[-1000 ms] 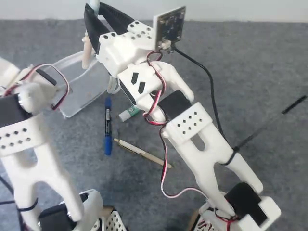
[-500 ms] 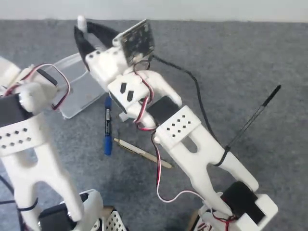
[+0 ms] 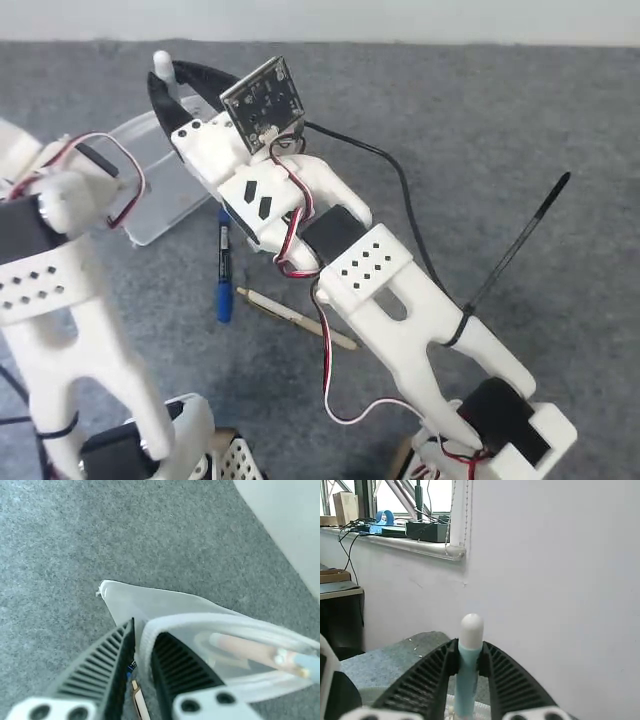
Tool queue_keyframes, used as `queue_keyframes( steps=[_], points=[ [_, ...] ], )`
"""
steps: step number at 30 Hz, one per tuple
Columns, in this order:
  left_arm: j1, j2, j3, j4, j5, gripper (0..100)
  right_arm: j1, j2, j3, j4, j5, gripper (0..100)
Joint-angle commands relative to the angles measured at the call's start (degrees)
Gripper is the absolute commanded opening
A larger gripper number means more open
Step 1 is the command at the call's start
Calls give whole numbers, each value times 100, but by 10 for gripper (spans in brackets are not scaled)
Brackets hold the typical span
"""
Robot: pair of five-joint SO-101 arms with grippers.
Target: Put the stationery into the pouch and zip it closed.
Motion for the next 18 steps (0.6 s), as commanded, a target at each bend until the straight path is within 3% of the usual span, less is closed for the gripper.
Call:
queue_keyframes(
  steps=[1, 13, 18],
  points=[
    [0, -35, -31, -35, -44, 10, -40, -145, -79, 330, 79, 6],
    [0, -35, -31, -35, -44, 10, -338, -734, -79, 1657, 97, 6],
    [0, -35, -22, -35, -44, 10, -330, -743, -79, 1886, 756, 6]
  ],
)
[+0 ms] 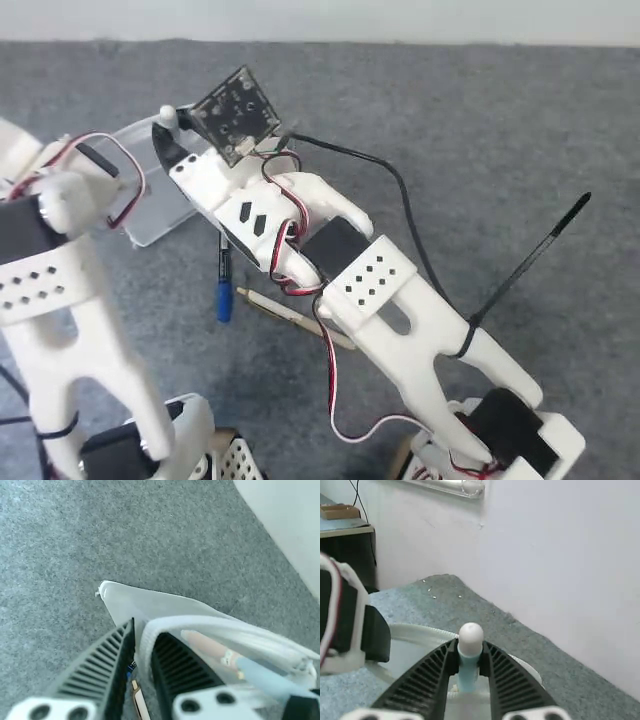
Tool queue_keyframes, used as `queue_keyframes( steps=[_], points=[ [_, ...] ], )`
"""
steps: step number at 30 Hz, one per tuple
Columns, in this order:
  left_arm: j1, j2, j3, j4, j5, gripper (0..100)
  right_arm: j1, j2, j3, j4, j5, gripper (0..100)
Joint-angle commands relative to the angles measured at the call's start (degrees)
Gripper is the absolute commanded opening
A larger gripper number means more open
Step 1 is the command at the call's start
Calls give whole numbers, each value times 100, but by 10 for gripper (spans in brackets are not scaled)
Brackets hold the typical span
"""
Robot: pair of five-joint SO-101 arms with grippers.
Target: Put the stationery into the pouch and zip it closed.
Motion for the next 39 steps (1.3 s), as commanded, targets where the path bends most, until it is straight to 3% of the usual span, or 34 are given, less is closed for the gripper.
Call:
queue_keyframes(
  steps=[1, 31, 39],
  points=[
    [0, -35, 13, -44, -44, 10, -48, -400, -88, 189, 492, 6],
    [9, -44, 163, -237, -44, 10, -57, -444, -299, 418, 624, 7],
    [9, -44, 163, -237, -44, 10, -40, -444, -571, 1103, 633, 177]
  ],
)
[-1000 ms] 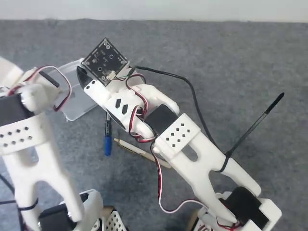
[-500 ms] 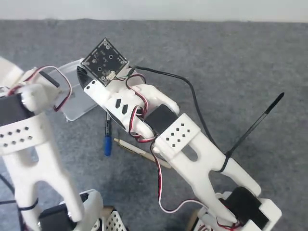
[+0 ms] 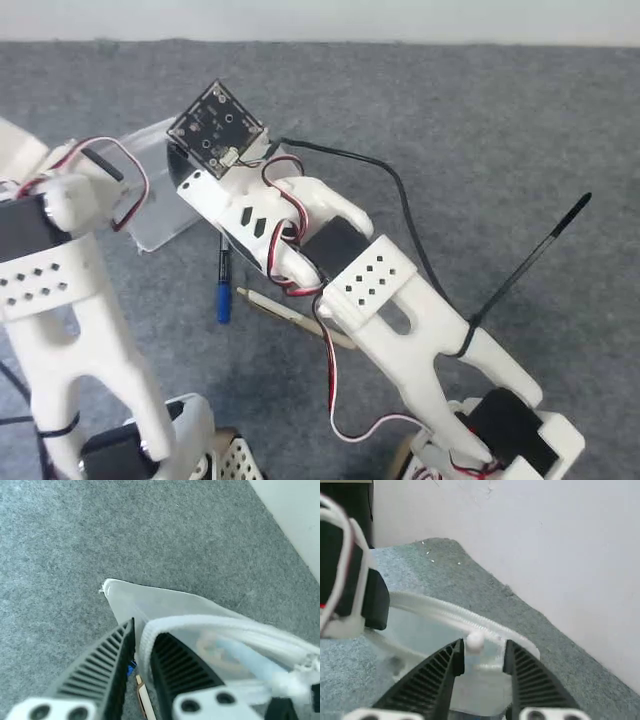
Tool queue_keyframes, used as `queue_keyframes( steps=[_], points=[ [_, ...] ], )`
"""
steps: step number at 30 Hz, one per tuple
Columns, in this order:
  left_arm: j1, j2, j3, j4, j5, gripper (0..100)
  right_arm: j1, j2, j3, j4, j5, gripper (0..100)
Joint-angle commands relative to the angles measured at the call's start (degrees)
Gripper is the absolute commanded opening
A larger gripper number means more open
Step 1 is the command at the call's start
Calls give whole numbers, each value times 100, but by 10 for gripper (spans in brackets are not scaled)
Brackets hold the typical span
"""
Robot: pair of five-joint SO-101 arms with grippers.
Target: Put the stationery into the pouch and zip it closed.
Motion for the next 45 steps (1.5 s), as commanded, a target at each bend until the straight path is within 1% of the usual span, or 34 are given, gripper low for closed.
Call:
queue_keyframes(
  steps=[1, 6, 15, 20, 28, 34, 42, 45],
  points=[
    [-9, -35, -101, -229, -35, 10, -40, -444, -598, 418, 70, 177],
    [-9, -35, -101, -229, -35, 10, -31, -444, -985, 945, 26, 177],
    [-35, -35, -101, -229, -35, 10, -13, -444, -1029, 954, 26, 177],
    [-457, -70, -110, -334, -9, 10, 127, -549, -1134, 1130, 26, 177],
    [-1116, -53, -110, -466, 44, 10, 127, -690, -1371, 1543, 26, 177],
    [-1213, -35, -110, -466, 176, 10, 136, -699, -1389, 1613, 26, 177],
    [-1275, -35, -101, -527, 185, 10, 127, -778, -1424, 2316, 26, 177],
    [-1301, -35, -101, -519, 185, 10, 119, -796, -1442, 2431, 18, 177]
  ],
)
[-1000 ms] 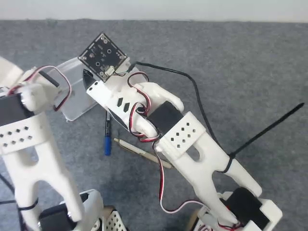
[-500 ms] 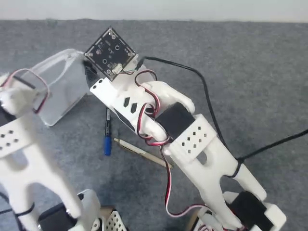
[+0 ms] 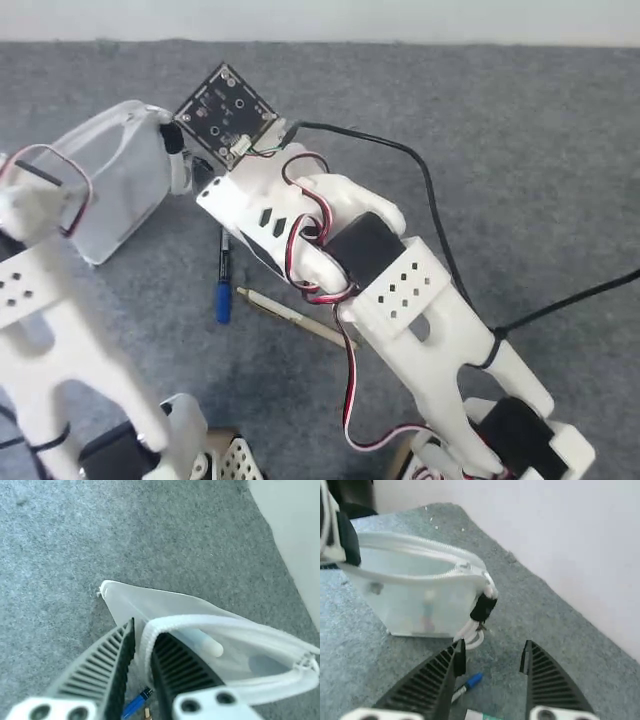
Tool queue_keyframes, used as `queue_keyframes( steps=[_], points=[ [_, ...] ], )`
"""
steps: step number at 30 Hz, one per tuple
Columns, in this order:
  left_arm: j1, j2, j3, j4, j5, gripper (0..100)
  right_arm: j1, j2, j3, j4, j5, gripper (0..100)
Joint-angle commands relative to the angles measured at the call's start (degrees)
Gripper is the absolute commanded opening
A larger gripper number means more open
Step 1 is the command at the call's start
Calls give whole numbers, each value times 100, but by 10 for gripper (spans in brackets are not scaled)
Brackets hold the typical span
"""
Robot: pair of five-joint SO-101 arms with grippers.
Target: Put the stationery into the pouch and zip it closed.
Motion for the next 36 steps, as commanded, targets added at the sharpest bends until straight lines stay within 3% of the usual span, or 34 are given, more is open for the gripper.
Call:
queue_keyframes(
  steps=[1, 11, 20, 26, 36],
  points=[
    [-53, -44, -101, -237, 123, 10, 48, -426, -387, 119, 18, 177],
    [-53, -35, -84, -255, 123, 10, 251, -567, 484, 593, -730, 179],
    [-53, -35, -84, -255, 123, 10, 453, -1358, 1881, 593, -703, 181],
    [-53, -35, -84, -255, 123, 10, 462, -1754, 2655, 163, -202, 181],
    [-53, -35, -84, -255, 123, 10, 435, -1464, 3182, 163, -185, 177]
  ],
)
